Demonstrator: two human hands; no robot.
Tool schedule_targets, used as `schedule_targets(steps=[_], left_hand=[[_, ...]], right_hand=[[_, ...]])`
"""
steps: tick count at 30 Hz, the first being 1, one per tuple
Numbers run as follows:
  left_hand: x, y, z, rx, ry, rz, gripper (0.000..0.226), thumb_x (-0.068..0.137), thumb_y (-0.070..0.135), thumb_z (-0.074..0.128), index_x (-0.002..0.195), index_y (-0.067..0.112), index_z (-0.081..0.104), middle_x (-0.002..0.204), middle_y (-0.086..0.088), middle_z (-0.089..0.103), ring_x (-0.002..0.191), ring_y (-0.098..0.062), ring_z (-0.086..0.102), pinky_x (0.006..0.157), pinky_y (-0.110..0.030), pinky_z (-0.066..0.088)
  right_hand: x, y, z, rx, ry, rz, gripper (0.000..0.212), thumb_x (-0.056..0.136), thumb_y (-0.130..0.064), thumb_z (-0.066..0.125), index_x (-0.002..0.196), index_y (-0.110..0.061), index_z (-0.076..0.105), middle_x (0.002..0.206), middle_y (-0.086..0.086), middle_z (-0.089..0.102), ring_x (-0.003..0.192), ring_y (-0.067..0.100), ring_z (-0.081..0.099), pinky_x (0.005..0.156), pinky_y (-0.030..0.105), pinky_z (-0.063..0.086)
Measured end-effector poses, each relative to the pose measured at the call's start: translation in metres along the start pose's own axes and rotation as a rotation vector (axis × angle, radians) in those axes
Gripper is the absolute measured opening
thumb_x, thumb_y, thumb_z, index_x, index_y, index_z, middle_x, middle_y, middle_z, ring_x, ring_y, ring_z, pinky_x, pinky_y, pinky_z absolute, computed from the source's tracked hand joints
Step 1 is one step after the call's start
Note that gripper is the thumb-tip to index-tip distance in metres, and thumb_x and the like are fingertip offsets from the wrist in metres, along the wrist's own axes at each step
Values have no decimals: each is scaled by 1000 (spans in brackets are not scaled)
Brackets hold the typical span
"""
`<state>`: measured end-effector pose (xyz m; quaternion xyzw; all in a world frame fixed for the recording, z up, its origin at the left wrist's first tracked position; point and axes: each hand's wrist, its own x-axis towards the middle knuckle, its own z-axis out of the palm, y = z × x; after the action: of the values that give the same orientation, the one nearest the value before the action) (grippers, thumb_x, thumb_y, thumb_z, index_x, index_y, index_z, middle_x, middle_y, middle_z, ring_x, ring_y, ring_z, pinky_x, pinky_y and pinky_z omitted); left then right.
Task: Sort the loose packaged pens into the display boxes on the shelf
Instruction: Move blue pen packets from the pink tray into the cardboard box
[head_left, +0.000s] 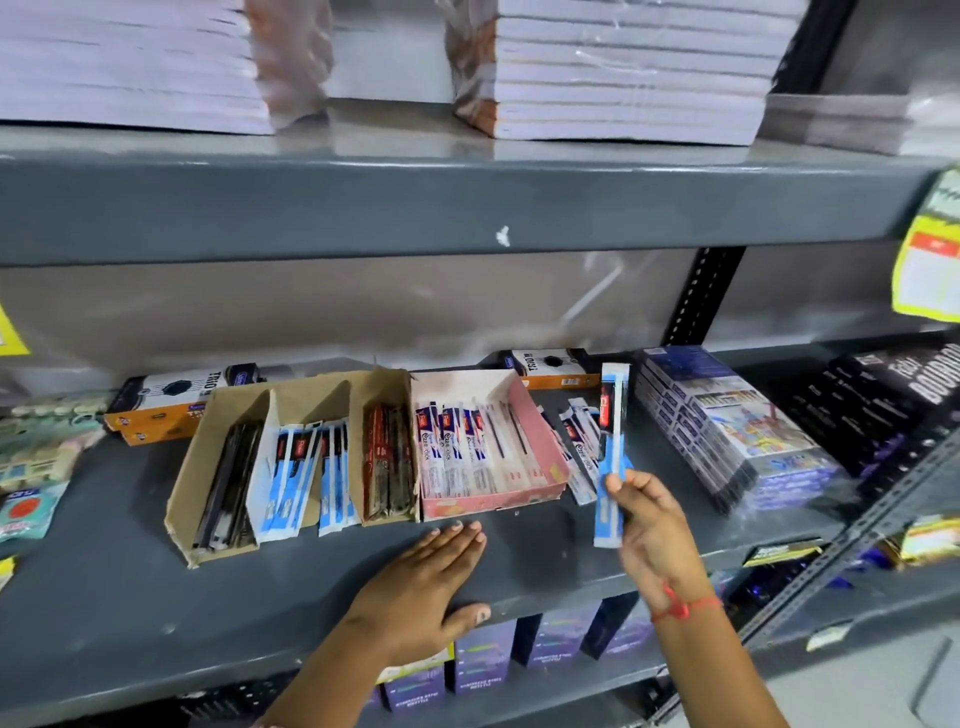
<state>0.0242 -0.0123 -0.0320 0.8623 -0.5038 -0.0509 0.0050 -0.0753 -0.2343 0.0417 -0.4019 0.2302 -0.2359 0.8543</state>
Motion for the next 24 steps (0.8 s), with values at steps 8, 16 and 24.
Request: schedule_targets(steps=[8,16,24], left_hand=[[-2,0,-2,12,56,7,71,96,58,11,123,16,62,130,2,56,119,-12,50,102,-26,24],[-28,-8,-6,-5,44,-134,83,92,64,3,127,14,59,134,1,52,120,-12,50,100,-29,29],[-90,-58,-4,-64,265,-342,93,80,74,-4,144,16,32,144,13,17,133,-5,21,105,-26,14]], right_hand=[[-23,3,15,35,-150,-11,49,9,-31,96,49,-16,72,60,1,75,58,7,72,55,15,57],[-23,13,63,-402,-262,159,19,79,7,64,80,-11,69,58,-7,73,54,1,67,53,10,53],[-8,69,168,-744,-498,174,33,82,16,58,74,-15,54,66,6,54,42,1,56,39,10,46]])
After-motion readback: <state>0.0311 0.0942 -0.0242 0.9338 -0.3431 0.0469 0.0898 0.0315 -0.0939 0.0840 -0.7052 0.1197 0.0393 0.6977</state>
